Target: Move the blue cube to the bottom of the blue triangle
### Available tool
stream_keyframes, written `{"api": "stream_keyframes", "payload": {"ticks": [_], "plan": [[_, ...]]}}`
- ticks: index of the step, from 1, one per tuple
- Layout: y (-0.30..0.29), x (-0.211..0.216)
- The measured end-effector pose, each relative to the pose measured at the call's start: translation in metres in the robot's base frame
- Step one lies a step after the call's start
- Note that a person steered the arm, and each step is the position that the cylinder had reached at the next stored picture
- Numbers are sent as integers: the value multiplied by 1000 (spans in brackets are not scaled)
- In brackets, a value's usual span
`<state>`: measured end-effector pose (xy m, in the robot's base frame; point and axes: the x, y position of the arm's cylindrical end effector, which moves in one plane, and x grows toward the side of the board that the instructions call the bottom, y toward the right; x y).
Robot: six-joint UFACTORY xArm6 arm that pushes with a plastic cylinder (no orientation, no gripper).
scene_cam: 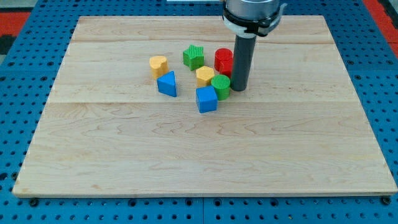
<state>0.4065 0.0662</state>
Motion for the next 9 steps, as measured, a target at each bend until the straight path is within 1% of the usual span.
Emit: {"api": "stream_keyframes", "payload": {"ticks": [1,4,5,7,8,9], "plan": [[0,13],[1,9],[2,15],[-17,49],[-49,36],[-51,20]]}}
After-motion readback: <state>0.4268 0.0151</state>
